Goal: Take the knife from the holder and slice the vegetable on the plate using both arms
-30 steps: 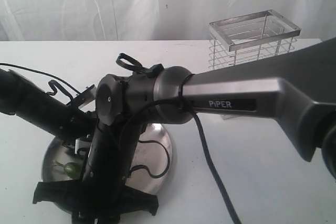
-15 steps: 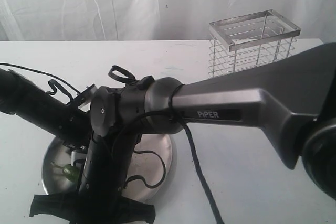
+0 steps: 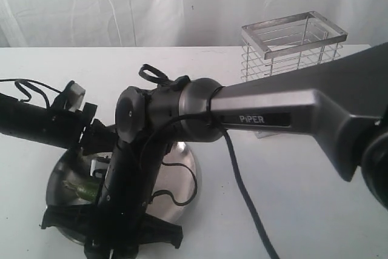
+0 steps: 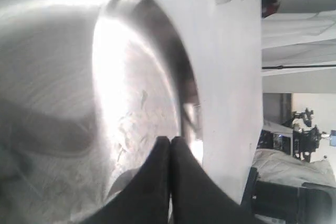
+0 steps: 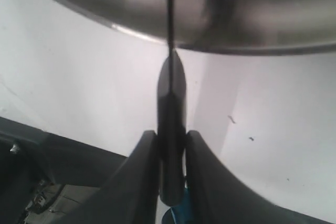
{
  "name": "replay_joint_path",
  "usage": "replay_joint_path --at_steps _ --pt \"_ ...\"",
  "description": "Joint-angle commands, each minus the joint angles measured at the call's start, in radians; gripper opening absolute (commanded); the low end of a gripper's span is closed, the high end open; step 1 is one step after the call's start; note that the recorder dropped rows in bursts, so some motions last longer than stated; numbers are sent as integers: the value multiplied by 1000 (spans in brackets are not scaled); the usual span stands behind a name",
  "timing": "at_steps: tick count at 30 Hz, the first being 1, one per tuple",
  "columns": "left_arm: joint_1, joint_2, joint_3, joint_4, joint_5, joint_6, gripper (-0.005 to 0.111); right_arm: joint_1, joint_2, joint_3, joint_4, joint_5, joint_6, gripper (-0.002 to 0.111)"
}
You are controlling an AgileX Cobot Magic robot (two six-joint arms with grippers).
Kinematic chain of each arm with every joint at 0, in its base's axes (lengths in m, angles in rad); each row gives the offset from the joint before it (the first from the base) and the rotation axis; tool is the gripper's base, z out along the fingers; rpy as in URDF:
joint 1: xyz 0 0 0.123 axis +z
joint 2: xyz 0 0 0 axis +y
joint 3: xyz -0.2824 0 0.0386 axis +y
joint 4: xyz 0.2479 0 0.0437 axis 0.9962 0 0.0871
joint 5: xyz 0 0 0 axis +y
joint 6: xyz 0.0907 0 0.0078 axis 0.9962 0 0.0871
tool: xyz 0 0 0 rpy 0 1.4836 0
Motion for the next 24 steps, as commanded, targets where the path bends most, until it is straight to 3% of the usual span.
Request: replay_joint_path --at_steps 1,9,14,19,24 --pt "12 -1 -1 -89 94 89 0 -7 -64 0 -9 20 -33 0" --pt "10 -5 -1 -104 118 111 0 -24 -128 0 2 98 -173 0" --pt "40 -69 9 -99 76 115 0 -122 -145 0 110 143 -347 0" --pt "92 -176 37 -69 130 115 0 -166 -153 0 121 143 -388 0" --pt "70 -247 118 -110 133 147 0 -166 -149 0 70 143 -388 0"
